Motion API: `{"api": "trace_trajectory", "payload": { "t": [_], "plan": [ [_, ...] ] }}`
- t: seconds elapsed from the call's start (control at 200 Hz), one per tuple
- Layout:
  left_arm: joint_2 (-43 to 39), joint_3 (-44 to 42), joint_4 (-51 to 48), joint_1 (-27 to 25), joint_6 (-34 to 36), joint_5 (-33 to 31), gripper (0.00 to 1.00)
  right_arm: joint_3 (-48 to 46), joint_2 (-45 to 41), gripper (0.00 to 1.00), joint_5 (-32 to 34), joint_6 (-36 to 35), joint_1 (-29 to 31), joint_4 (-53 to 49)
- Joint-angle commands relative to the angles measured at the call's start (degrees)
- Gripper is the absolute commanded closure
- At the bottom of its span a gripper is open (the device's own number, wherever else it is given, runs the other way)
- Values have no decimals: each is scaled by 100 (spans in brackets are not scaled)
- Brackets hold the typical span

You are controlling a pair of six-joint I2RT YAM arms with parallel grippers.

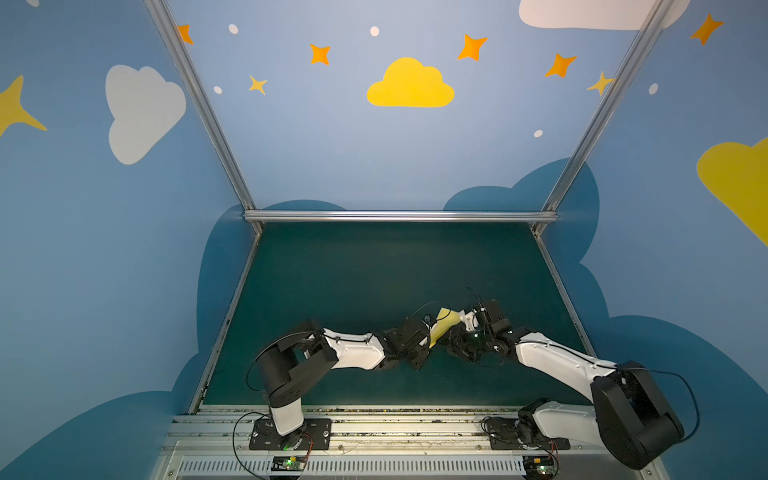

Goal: Fold a paper plane with a square sheet of paper (fold left side to right side)

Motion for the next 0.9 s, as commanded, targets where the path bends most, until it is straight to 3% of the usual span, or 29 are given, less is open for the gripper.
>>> {"api": "trace_trajectory", "payload": {
  "t": [0.0, 0.065, 0.235, 0.335, 0.896],
  "plan": [
    [84, 145, -210, 34, 12, 160, 96, 174, -474, 38, 197, -81, -71, -277],
    [116, 171, -219, 54, 4, 235, 96, 231, -597, 45, 261, -162, -72, -495],
    [180, 261, -300, 118, 26, 483, 96, 59, -529, 80, 145, -330, 19, -457],
    [216, 311, -381, 162, 65, 630, 96, -114, -394, 91, 80, -262, 121, -147],
    [421, 541, -693, 273, 205, 1274, 96, 230, 803, 97, 210, -116, 446, 891]
  ]
}}
